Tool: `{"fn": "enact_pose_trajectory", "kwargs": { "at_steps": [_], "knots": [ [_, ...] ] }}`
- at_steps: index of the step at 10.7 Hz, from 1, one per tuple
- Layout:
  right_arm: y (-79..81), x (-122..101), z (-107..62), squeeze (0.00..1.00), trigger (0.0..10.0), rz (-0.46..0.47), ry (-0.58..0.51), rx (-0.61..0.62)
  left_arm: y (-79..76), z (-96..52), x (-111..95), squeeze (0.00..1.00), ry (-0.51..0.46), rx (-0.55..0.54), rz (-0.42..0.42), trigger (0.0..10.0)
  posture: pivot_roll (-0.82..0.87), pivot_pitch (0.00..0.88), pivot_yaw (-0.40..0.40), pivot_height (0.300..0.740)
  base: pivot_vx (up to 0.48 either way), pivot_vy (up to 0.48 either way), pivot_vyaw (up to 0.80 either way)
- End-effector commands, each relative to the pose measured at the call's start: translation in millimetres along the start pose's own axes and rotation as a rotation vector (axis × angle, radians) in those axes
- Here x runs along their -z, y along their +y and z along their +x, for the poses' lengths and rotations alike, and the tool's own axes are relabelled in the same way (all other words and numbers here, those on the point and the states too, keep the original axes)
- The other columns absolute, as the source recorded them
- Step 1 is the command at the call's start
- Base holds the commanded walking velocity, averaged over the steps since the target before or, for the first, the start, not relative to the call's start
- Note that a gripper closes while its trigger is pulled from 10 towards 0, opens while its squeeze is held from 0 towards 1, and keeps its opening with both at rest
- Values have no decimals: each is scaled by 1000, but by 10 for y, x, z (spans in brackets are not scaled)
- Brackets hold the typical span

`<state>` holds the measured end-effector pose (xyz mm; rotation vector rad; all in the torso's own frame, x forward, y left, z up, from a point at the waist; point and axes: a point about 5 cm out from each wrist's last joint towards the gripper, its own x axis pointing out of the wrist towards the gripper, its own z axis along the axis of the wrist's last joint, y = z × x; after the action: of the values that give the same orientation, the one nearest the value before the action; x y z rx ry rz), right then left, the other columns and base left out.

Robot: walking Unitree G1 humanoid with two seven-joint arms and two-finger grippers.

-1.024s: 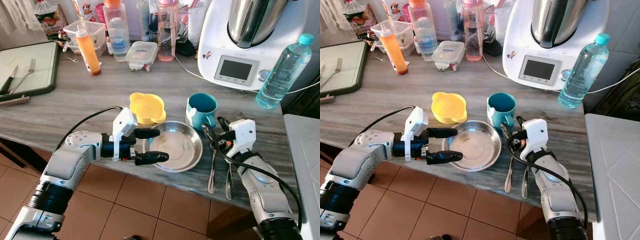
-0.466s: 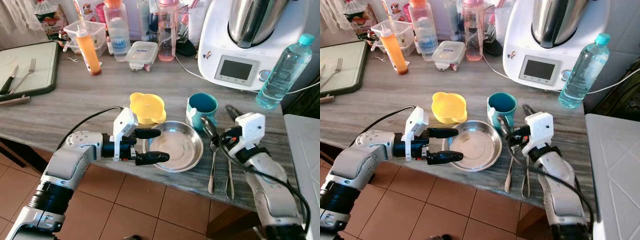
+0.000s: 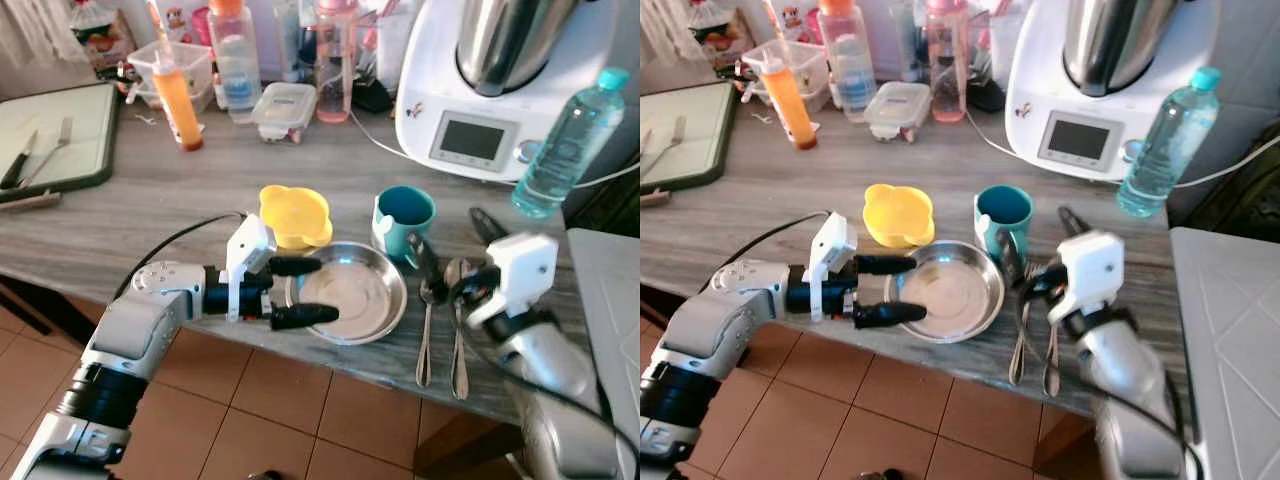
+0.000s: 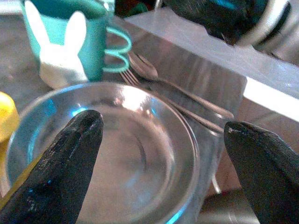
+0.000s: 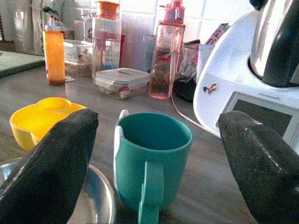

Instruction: Setting the table

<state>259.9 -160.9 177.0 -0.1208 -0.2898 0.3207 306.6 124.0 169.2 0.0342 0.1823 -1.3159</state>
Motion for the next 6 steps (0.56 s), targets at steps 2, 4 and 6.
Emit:
{"fn": "enact_pose_trajectory", "kwargs": {
  "at_steps": [2,4,6],
  "knots": [
    [49,-80,-99,1000,10000,-13,-20,83,108,-59,-73,0,-63,-127,30,10000,90,108,42,740,0,0,0],
    [174,-147,-203,1000,10000,42,-45,108,139,-90,-102,0,-104,-189,19,10000,97,106,38,740,0,0,0],
    [283,-163,-251,1000,10000,81,-36,121,164,-131,-58,0,-153,-311,17,10000,105,101,26,740,0,0,0]
  ]
}}
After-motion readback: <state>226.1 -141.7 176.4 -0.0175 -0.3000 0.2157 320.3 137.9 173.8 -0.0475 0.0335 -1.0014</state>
